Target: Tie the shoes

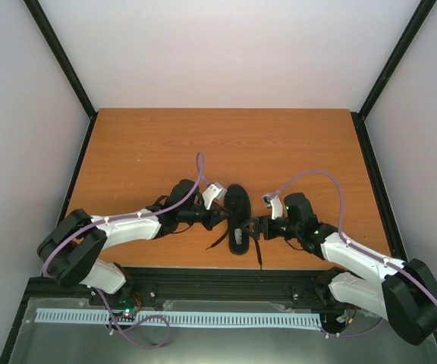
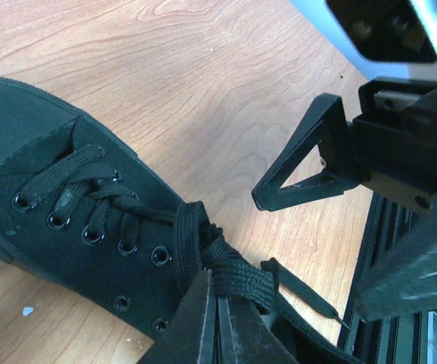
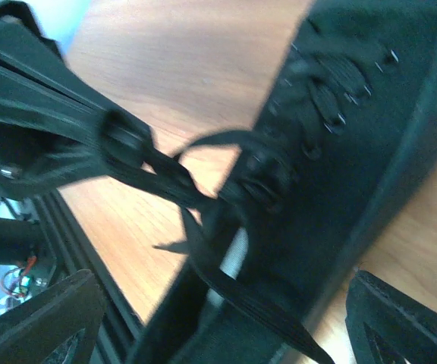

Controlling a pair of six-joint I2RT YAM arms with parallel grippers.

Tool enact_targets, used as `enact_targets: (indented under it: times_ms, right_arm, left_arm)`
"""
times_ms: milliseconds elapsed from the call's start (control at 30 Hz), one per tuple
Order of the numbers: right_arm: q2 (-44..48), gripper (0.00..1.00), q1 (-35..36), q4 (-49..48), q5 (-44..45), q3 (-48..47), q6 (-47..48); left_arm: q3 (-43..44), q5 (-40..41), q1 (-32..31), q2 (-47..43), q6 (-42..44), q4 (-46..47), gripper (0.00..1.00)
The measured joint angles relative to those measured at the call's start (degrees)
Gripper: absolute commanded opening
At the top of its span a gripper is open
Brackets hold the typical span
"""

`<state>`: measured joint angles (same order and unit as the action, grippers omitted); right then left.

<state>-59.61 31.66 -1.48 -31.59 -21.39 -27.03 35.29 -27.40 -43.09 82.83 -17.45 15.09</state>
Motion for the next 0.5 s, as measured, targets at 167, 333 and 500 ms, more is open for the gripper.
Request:
enact_targets:
  times_ms: [167, 333, 500]
  right_arm:
    - [-1.66, 0.8, 0.0, -0.63, 1.14, 3.21, -2.08]
    - [-4.68, 0.72, 0.0, -3.23, -0.09, 5.64, -4.2]
    - [-6.99, 0.56, 0.0, -5.6, -1.95, 6.14, -4.44]
  left_arm:
    - [-1.14, 0.26, 0.0, -0.09, -0.35, 0.39, 0.01]
    - [-1.18, 0.26, 0.0, -0.09, -0.31, 0.46, 0.01]
    - [-1.2, 0.24, 0.0, -0.09, -0.31, 0.55, 0.01]
